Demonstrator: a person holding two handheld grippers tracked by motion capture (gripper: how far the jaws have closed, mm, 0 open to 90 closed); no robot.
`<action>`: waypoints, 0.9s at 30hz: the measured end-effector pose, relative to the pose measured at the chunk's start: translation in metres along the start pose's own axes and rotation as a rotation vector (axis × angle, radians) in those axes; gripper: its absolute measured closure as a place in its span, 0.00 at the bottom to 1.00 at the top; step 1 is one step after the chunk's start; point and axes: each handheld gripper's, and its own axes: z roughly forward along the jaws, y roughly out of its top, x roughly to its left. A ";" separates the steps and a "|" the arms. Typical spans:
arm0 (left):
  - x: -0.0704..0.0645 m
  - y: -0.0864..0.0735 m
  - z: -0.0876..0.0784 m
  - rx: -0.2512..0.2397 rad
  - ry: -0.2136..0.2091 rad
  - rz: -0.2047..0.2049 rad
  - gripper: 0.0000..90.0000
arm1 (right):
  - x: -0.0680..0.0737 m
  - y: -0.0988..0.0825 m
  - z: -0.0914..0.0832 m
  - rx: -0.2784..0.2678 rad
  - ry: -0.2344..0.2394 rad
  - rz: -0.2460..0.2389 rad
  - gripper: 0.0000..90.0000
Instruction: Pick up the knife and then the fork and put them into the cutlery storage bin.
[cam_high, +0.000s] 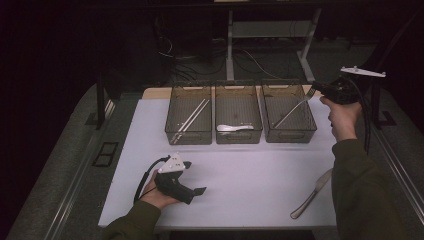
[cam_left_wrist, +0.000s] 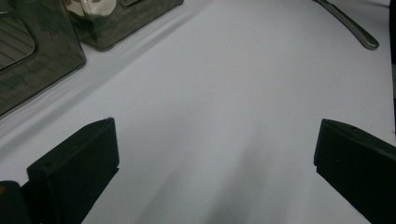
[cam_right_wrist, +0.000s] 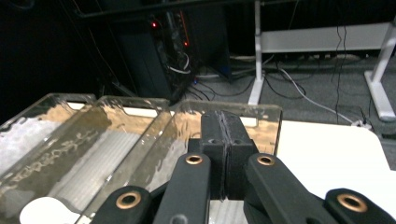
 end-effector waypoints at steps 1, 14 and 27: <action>0.000 0.000 0.000 0.000 -0.003 0.000 0.00 | 0.000 -0.002 0.003 0.013 -0.007 -0.006 0.99; 0.000 0.000 0.002 -0.002 -0.014 -0.004 0.00 | -0.001 -0.034 0.041 0.158 -0.003 0.010 0.99; 0.000 0.000 0.002 0.000 -0.019 -0.002 0.00 | -0.013 -0.048 0.055 0.267 -0.072 -0.016 0.68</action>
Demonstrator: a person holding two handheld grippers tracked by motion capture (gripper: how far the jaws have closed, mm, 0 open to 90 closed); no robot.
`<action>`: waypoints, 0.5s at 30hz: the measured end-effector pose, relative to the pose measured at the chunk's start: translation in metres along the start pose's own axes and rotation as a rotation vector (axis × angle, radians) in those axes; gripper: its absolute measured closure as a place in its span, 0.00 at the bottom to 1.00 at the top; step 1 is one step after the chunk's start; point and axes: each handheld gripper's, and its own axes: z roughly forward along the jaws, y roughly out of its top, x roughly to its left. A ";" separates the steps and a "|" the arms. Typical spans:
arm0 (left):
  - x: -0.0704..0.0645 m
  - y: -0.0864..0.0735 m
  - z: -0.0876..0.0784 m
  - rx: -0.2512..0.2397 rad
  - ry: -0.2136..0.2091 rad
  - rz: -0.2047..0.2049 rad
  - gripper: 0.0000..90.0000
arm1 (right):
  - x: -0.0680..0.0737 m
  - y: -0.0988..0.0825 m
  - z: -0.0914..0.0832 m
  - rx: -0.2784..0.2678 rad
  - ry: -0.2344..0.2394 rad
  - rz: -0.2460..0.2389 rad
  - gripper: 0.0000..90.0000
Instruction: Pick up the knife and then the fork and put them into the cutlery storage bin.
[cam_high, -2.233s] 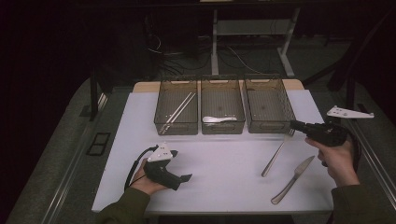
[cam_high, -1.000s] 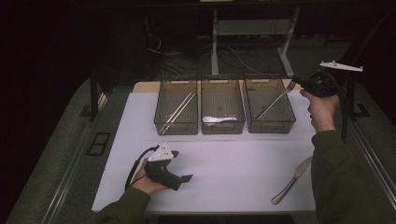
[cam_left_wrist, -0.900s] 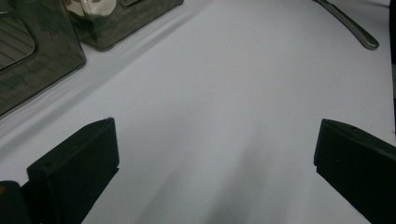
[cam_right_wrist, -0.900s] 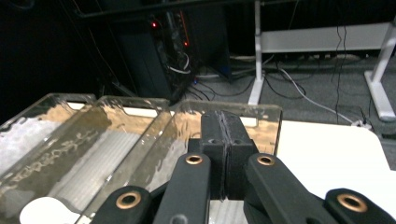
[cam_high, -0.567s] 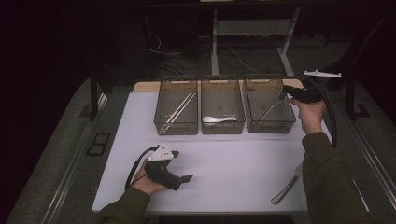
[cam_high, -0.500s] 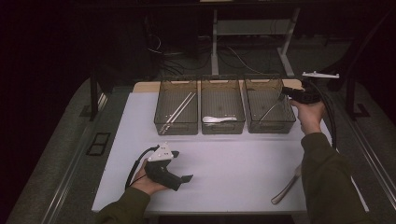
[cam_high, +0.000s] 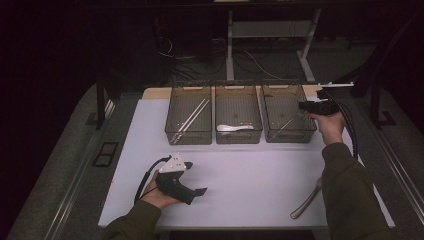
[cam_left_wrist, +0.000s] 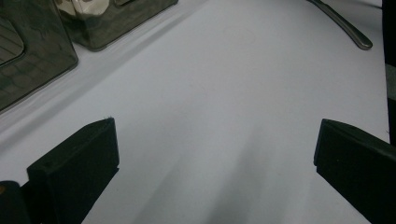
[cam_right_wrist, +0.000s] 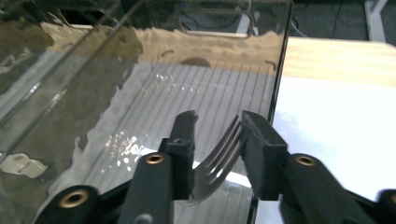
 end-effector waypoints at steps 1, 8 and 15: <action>0.000 0.000 0.000 0.001 -0.001 0.002 0.00 | 0.001 0.001 -0.001 -0.007 -0.005 0.000 0.64; 0.000 0.000 0.000 0.000 0.001 -0.001 0.00 | 0.001 0.005 -0.010 -0.053 0.005 -0.021 0.53; 0.000 0.000 -0.001 -0.003 0.005 -0.001 0.00 | 0.004 0.008 -0.027 -0.084 0.048 -0.038 0.45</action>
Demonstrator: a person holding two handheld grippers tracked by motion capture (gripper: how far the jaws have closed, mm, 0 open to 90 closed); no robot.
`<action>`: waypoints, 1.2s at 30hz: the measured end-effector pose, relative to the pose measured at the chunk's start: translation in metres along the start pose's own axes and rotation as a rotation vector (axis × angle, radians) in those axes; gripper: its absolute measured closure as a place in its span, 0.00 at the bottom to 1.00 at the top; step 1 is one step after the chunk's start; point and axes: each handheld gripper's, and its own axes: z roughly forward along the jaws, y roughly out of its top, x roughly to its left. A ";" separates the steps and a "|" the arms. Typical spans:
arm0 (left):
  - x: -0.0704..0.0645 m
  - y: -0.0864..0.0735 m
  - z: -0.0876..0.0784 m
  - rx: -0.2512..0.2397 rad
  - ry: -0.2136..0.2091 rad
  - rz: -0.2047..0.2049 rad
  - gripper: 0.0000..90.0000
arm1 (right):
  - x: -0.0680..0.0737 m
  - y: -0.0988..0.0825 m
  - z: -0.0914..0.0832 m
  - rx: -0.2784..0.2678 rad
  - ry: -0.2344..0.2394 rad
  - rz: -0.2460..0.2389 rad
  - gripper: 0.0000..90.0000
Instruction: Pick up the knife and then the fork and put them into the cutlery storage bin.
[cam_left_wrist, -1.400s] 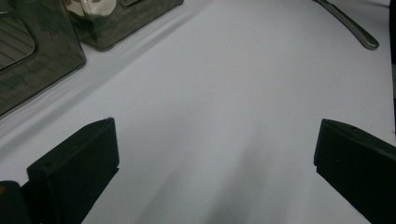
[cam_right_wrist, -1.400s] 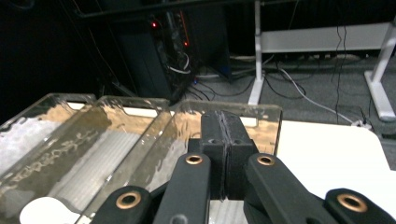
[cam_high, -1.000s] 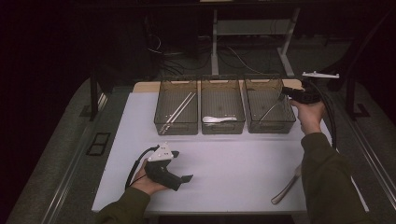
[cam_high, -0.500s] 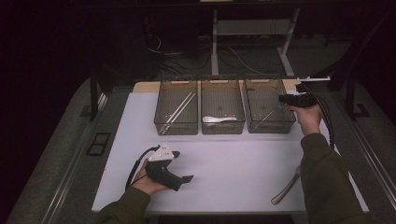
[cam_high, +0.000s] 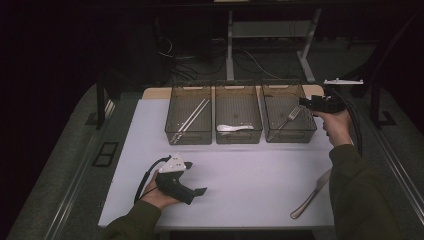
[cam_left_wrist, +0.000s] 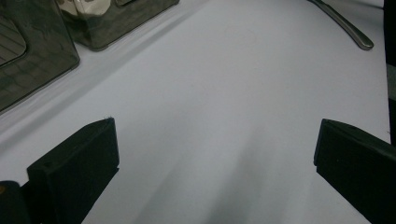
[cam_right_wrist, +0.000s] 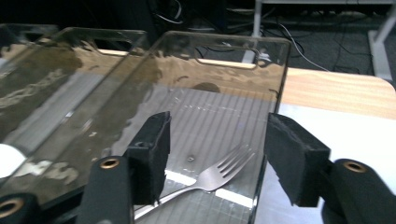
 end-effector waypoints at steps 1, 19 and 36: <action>0.000 0.000 0.000 -0.003 0.001 -0.002 0.00 | 0.002 0.000 -0.003 -0.002 0.008 -0.003 0.44; 0.000 0.000 -0.001 0.001 0.010 -0.005 0.00 | 0.039 -0.041 -0.089 0.055 0.157 -0.220 0.63; 0.000 -0.001 -0.002 0.011 0.013 0.006 0.00 | 0.065 -0.138 -0.114 0.267 0.373 -0.327 1.00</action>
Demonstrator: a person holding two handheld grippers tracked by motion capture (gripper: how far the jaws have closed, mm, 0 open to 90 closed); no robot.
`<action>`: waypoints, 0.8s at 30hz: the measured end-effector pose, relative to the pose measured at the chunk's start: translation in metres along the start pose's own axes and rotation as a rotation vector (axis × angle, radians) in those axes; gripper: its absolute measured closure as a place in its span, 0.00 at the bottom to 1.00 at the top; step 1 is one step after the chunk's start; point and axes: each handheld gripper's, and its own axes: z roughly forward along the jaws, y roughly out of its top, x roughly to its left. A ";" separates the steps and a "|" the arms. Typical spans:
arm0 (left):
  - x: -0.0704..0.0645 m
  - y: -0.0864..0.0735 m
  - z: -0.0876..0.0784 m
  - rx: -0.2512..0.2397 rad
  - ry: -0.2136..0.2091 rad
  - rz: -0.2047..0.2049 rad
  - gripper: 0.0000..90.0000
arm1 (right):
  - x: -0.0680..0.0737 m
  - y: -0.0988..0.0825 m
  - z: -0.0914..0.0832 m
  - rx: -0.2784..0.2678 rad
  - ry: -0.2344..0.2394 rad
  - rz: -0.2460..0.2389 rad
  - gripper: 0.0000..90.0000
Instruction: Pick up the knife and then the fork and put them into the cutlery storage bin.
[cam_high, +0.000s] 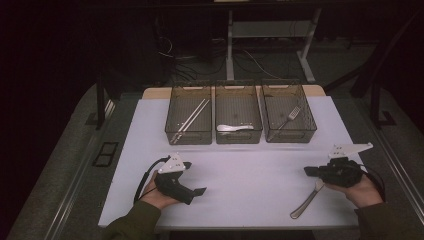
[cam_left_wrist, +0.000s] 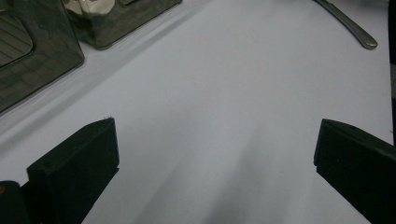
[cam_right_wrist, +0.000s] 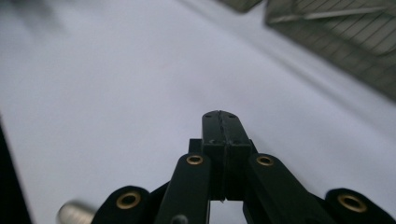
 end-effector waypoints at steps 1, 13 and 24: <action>-0.001 0.000 0.000 0.001 -0.001 -0.004 0.00 | 0.004 -0.004 0.000 0.007 0.010 -0.003 1.00; -0.001 0.000 0.000 0.004 0.004 0.001 0.00 | 0.035 -0.044 -0.003 0.070 0.101 -0.059 1.00; -0.001 0.000 0.000 0.005 0.005 0.000 0.00 | 0.046 -0.055 0.006 0.128 0.123 -0.105 1.00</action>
